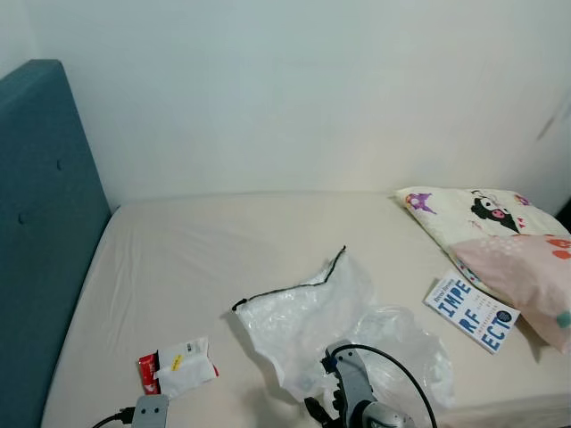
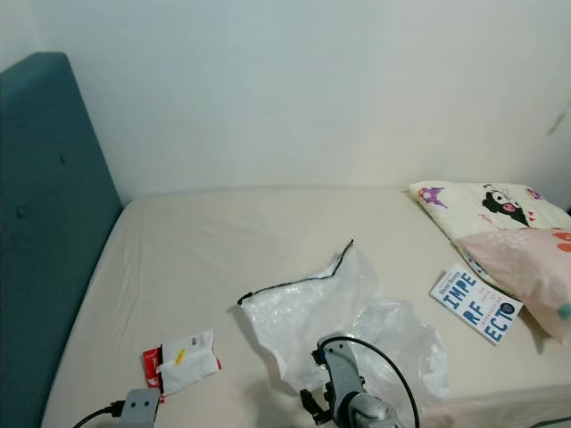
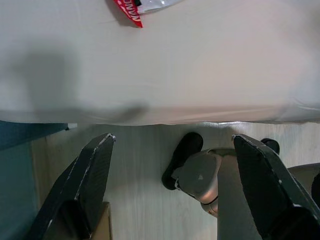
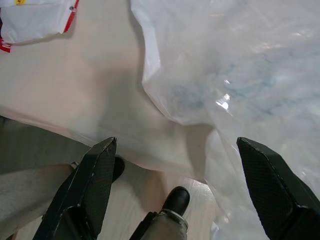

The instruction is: Clean up the room

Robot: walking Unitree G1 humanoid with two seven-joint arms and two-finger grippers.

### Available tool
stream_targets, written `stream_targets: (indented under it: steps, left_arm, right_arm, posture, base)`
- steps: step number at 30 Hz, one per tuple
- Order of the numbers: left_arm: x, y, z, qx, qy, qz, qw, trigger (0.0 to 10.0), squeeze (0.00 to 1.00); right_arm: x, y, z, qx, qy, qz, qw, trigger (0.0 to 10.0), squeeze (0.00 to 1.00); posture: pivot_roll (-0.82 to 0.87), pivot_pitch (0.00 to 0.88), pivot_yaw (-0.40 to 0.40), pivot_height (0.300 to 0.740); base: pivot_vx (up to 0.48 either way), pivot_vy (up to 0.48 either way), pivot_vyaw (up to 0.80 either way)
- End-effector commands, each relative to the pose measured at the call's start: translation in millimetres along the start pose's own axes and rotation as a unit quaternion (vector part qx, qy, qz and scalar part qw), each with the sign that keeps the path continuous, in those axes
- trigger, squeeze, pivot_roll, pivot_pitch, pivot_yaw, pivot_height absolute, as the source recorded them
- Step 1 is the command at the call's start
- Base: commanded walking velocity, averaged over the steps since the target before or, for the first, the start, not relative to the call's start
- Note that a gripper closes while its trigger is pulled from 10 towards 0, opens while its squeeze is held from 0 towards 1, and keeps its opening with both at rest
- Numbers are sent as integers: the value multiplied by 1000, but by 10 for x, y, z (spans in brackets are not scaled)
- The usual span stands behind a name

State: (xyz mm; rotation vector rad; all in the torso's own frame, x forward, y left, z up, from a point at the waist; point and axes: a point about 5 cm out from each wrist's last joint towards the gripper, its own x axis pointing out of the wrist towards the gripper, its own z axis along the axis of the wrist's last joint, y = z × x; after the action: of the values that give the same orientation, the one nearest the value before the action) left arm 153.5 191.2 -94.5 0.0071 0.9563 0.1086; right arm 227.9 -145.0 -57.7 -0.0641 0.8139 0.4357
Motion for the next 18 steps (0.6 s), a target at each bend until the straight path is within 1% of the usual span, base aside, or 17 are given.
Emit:
stream_targets:
  steps: [1, 18]
  left_arm:
    - [1, -50, -18, 3, 7, -8, 1000, 10000, 0]
    - [-1, -56, -33, 7, 12, -13, 1000, 10000, 0]
  right_arm:
    - [-7, -11, -6, -12, 3, 3, 1000, 10000, 0]
    - [-3, 3, 6, -5, -1, 10, 1000, 10000, 0]
  posture:
    - [63, 0, -129, 740]
    - [61, 0, -126, 740]
  base:
    - [0, 0, 775]
    - [0, 0, 775]
